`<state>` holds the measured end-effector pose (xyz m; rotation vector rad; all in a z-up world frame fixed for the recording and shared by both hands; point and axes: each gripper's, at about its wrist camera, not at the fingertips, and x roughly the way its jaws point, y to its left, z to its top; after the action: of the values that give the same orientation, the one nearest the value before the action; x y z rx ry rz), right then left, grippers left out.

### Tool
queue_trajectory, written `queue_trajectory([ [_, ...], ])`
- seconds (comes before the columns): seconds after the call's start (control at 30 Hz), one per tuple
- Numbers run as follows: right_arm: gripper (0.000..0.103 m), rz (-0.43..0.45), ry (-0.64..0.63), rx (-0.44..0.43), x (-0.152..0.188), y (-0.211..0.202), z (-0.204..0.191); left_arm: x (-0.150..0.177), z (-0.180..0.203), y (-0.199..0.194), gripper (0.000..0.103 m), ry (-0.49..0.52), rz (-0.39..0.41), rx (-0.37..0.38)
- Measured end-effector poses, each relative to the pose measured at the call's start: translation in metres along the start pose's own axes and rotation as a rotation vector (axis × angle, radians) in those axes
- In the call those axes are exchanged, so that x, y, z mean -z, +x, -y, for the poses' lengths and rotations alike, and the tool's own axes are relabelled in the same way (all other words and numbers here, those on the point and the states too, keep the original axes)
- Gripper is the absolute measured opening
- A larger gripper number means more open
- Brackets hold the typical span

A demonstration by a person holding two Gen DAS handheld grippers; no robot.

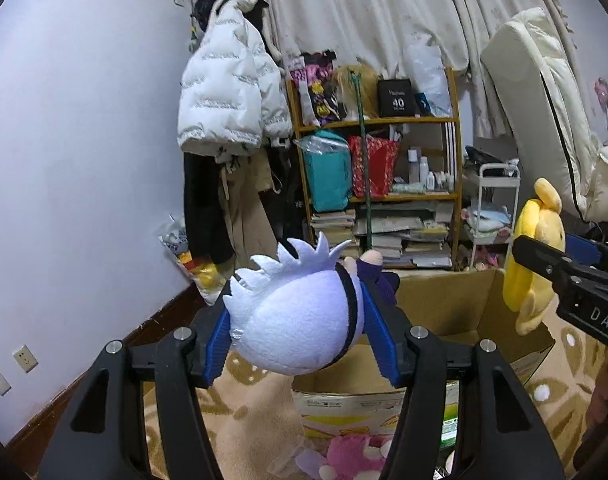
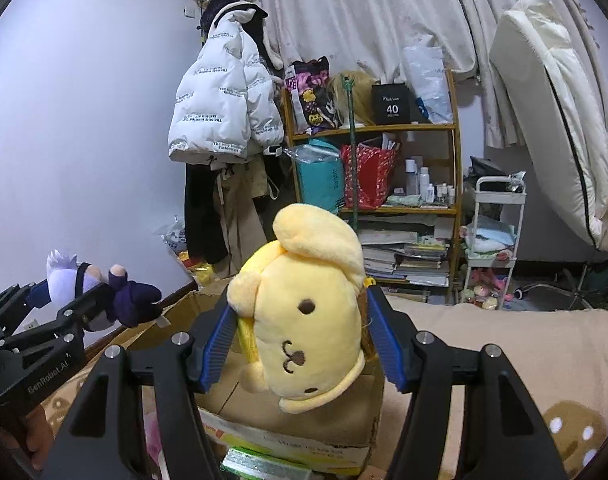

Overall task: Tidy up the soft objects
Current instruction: 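Lift both held plushes and carry them over the open cardboard box, then lower both plushes into the box and open both grippers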

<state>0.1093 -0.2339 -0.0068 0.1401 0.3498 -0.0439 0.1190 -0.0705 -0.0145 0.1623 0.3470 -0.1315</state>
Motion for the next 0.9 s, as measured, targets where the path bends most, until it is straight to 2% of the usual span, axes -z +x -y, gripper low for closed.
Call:
queue_trajectory([
  [0.1, 0.068, -0.025, 0.037, -0.036, 0.005, 0.009, 0.005, 0.001, 0.002, 0.015, 0.059, -0.022, -0.062, 0.032],
  [0.23, 0.069, -0.059, 0.034, -0.036, 0.015, 0.018, 0.009, 0.004, 0.005, 0.03, 0.059, -0.032, -0.117, 0.048],
  [0.67, 0.073, -0.106, 0.005, -0.07, 0.022, 0.024, 0.001, 0.011, 0.001, 0.054, 0.064, -0.044, -0.206, 0.04],
  [0.7, 0.075, -0.107, 0.003, -0.069, 0.022, 0.023, 0.001, 0.011, 0.001, 0.054, 0.067, -0.047, -0.209, 0.039],
  [0.77, 0.088, -0.103, 0.009, -0.076, 0.022, 0.023, 0.001, 0.011, 0.0, 0.054, 0.074, -0.044, -0.208, 0.045],
  [0.9, 0.092, -0.089, 0.02, -0.077, 0.021, 0.019, 0.001, 0.014, 0.0, 0.052, 0.08, -0.032, -0.211, 0.044],
])
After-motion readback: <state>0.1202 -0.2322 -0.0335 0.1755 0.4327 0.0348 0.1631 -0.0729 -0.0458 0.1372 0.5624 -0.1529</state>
